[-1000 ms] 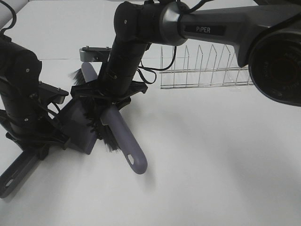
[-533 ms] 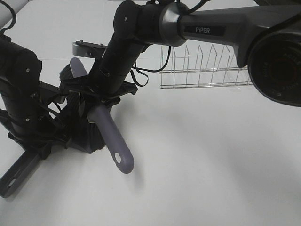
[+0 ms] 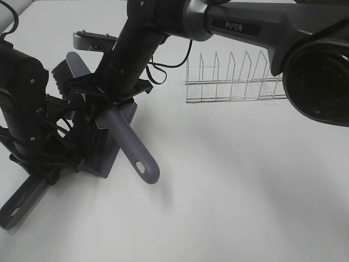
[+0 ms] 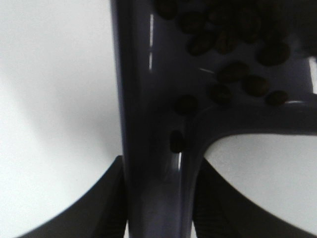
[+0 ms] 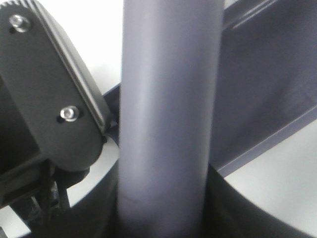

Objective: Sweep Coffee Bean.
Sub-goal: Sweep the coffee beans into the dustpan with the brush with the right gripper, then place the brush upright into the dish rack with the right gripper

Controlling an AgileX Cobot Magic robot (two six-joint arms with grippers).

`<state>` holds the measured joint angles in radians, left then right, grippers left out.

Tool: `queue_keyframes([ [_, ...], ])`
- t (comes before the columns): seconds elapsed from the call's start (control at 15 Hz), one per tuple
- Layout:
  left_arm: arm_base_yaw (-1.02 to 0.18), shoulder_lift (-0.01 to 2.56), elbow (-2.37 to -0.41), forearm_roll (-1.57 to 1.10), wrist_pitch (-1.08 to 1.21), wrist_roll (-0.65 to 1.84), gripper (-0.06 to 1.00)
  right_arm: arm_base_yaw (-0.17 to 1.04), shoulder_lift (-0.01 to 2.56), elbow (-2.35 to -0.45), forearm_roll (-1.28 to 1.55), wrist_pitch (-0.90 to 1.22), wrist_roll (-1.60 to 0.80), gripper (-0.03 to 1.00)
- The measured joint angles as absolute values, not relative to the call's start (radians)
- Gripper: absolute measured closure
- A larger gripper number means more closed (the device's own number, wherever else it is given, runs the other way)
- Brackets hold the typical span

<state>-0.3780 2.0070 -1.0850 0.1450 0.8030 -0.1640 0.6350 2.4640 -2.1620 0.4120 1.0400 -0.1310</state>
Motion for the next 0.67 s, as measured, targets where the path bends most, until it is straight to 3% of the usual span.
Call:
queue_keyframes([
  [0.33,-0.378,2.007,-1.085,0.133,0.803,-0.166,0.61,0.635,2.464,-2.314,0.192,1.209,-0.072,0.61],
  [0.67,-0.378,2.007,-1.085,0.089,0.828,-0.168,0.61,0.635,2.415,-2.39,0.04,1.228,-0.013,0.61],
])
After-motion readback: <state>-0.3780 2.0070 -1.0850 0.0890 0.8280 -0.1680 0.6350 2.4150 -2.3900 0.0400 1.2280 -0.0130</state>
